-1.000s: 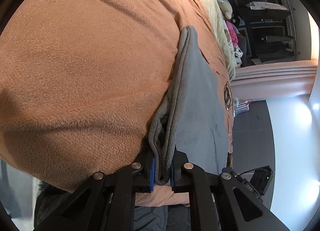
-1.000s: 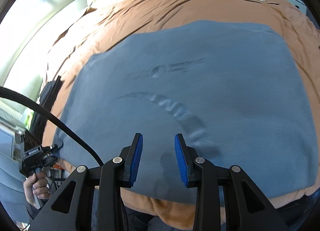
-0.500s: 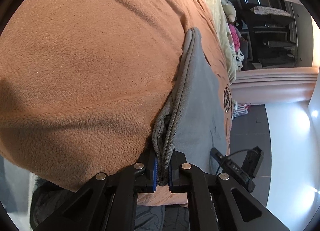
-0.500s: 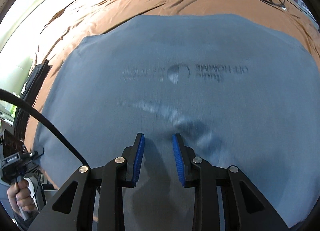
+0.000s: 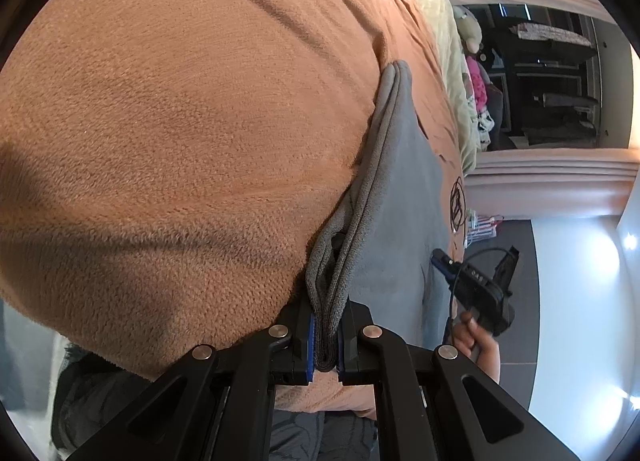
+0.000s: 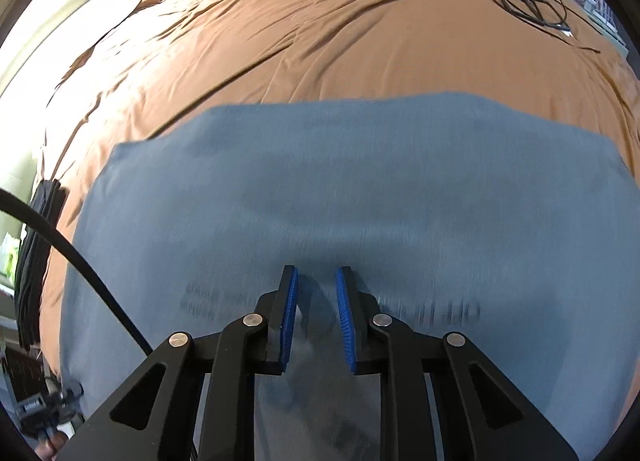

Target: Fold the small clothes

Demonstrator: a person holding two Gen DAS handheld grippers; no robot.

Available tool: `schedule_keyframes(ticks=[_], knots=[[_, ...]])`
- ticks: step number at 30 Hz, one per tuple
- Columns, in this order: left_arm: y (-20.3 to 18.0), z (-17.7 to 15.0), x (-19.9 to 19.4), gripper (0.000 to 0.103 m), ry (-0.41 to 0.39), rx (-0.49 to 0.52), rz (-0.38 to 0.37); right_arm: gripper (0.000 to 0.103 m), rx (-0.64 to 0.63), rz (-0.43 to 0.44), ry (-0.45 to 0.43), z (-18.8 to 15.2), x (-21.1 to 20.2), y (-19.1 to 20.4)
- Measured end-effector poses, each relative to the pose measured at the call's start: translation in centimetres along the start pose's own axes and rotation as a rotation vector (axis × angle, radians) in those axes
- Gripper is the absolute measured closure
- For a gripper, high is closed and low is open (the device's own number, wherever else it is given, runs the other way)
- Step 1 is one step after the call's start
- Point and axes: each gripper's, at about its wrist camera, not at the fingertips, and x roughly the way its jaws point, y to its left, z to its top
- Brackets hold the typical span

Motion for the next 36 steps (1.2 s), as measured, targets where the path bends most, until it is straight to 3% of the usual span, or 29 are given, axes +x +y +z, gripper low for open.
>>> schedule_keyframes(ticks=[8, 22, 27, 36], knots=[[0.5, -0.4, -0.3, 0.096, -0.005, -0.015, -0.006, 0.094, 0.008, -0.021, 0.008, 2.7, 1.3, -0.7], [1.2, -0.7, -0.7, 0.096, -0.004, -0.026, -0.026, 0.094, 0.026, -0.052, 0.05, 6.3, 3.2, 0.0], [0.5, -1.0, -1.3, 0.097, 0.01, 0.01, -0.06, 0.094, -0.033, -0.011, 0.073, 4.4, 1.4, 1.3], [-2.2, -1.2, -2.4, 0.097, 0.025, 0.075, -0.158, 0.094, -0.048, 0.037, 0.122, -2.0, -0.8, 1.1]])
